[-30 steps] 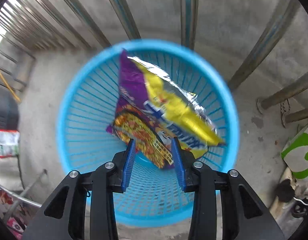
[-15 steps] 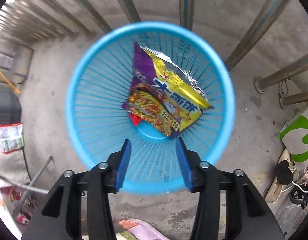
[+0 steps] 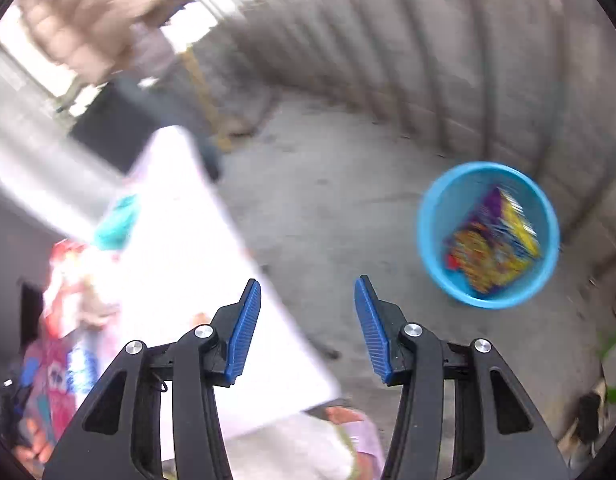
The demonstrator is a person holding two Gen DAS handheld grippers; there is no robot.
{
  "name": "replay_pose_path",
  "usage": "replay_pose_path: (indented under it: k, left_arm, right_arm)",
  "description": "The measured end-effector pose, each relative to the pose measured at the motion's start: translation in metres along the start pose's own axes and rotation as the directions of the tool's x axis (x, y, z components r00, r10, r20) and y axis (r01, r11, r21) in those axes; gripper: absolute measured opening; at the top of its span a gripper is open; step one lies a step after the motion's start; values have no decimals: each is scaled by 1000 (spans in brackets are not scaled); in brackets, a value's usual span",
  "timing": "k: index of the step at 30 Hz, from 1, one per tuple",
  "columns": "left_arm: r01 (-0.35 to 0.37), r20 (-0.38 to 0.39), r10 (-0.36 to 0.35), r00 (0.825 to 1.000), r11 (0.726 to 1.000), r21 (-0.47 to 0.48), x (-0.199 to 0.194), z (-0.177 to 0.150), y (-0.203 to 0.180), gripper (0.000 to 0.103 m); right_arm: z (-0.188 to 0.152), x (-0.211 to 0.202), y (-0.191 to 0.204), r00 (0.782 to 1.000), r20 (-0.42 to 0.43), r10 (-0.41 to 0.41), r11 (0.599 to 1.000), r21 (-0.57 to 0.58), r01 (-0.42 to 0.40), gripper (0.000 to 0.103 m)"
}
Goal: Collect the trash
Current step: 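Move both tools back from the wastebasket over the table, then lower the left tool onto the clear plastic wrapper and close on it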
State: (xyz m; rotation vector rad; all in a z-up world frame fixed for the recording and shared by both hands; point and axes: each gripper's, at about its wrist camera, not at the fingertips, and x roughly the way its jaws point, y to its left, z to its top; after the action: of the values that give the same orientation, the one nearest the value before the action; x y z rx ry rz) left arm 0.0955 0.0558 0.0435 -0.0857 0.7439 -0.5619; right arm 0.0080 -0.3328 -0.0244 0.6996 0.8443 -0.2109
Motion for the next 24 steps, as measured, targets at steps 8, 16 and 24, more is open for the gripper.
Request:
replay_pose_path:
  k: [8,16,24]
  left_arm:
    - [-7,12,8,1000,997,-72,-19,-33,27,81]
    - [147,-59,-153,987,985,-90,13,-41,13,57]
    - [105,-244,-145,959,980,-169,85,-53,10,28]
  right_arm:
    - [-27,50,123,964,-212,163,963,-178,-202,41]
    - [-37,100,166,962,-260,83,954,-257,-152,23]
    - [-43,136,185,943,-333,27,938,-318,-139,6]
